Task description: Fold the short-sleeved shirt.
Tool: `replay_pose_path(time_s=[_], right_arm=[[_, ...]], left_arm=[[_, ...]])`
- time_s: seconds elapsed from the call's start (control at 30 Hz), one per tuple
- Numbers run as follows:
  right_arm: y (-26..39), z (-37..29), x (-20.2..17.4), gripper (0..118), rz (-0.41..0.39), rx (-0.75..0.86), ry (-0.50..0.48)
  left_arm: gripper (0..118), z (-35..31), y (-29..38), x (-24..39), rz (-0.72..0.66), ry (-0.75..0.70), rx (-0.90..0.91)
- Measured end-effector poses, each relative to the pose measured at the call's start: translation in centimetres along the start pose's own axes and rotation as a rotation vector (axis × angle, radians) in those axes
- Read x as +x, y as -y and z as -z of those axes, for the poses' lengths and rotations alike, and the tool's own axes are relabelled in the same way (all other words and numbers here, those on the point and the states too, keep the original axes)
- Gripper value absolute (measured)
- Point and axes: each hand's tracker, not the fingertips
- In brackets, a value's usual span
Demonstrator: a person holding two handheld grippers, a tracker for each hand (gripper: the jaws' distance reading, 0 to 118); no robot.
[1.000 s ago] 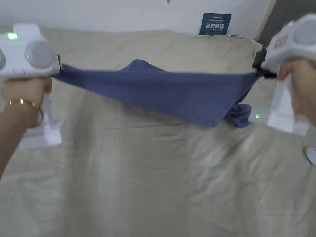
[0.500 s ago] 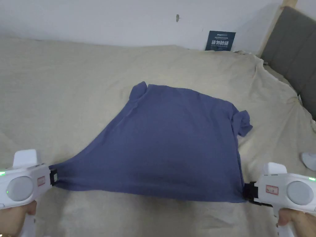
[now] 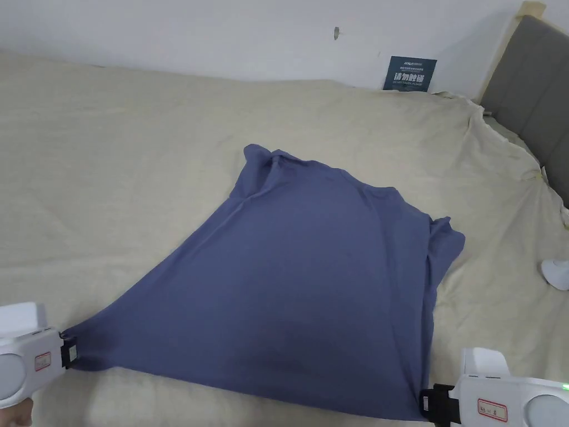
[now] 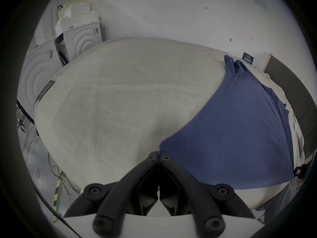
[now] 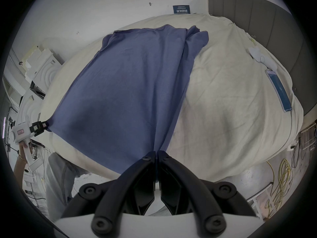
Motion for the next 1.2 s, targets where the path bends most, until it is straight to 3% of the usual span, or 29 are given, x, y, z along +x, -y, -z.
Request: replay_pose_path(time_s=[0.03, 0.1, 0.13, 0.17, 0.2, 0.23, 0.37, 0.63, 0.7, 0.77, 0.8, 0.87, 0.9, 1.0, 1.07, 1.13, 1.2], right_arm=[[0.0, 0.0, 0.0, 2, -0.004, 0.005, 0.001], [-0.3, -0.3, 0.3, 13, 0.026, 0.036, 0.009], [-0.7, -0.8, 0.4, 39, 0.044, 0.050, 0.020], [-1.1, -1.4, 0.7, 66, 0.054, 0.066, 0.016], [-1.6, -2.1, 0.8, 86, 0.059, 0.085, 0.014], [-2.2, -3.0, 0.7, 95, 0.055, 0.114, 0.027], [-5.3, -7.4, 0.3, 97, 0.013, 0.302, 0.093], [-7.4, -12.6, -2.9, 110, -0.076, 0.773, 0.240], [-6.8, -12.7, -3.7, 110, -0.083, 0.846, 0.238], [-6.2, -12.4, -4.3, 109, -0.078, 0.872, 0.228], [-5.8, -12.2, -4.6, 109, -0.083, 0.883, 0.217], [-5.0, -12.0, -5.3, 108, -0.104, 0.907, 0.205], [-4.7, -11.8, -5.6, 107, -0.120, 0.921, 0.207], [-3.9, -11.7, -6.3, 86, -0.154, 0.940, 0.197], [-3.7, -11.6, -6.4, 44, -0.155, 0.939, 0.191], [-3.5, -11.5, -6.6, 4, -0.152, 0.936, 0.182], [-3.5, -11.5, -6.6, 0, -0.141, 0.933, 0.170]], left_arm=[[7, 0.0, 0.0, 0.0, 0.007, 0.006, -0.006], [42, -0.2, -0.4, 0.2, -0.009, -0.014, -0.006], [79, -0.6, -0.6, 0.1, -0.029, -0.006, 0.003], [102, -1.0, -1.2, -0.1, -0.071, 0.016, 0.020], [115, -1.5, -1.8, -0.1, -0.108, 0.022, 0.043], [118, -2.2, -2.4, -0.2, -0.131, 0.044, 0.069], [118, -5.1, -5.8, 0.5, -0.175, 0.113, 0.194], [117, -10.6, -7.7, 7.2, -0.030, 0.122, 0.559], [107, -10.8, -6.9, 8.9, 0.046, 0.070, 0.632], [80, -11.2, -6.2, 10.2, 0.098, 0.066, 0.658], [72, -11.1, -5.7, 10.3, 0.100, 0.090, 0.657], [68, -11.3, -5.2, 10.8, 0.091, 0.132, 0.656], [57, -11.4, -4.9, 10.8, 0.083, 0.156, 0.652], [24, -11.6, -4.1, 11.2, 0.100, 0.174, 0.666], [2, -11.6, -3.7, 11.3, 0.128, 0.160, 0.692], [0, -11.8, -3.6, 11.4, 0.136, 0.174, 0.690], [0, -11.9, -3.5, 11.5, 0.137, 0.202, 0.684]])
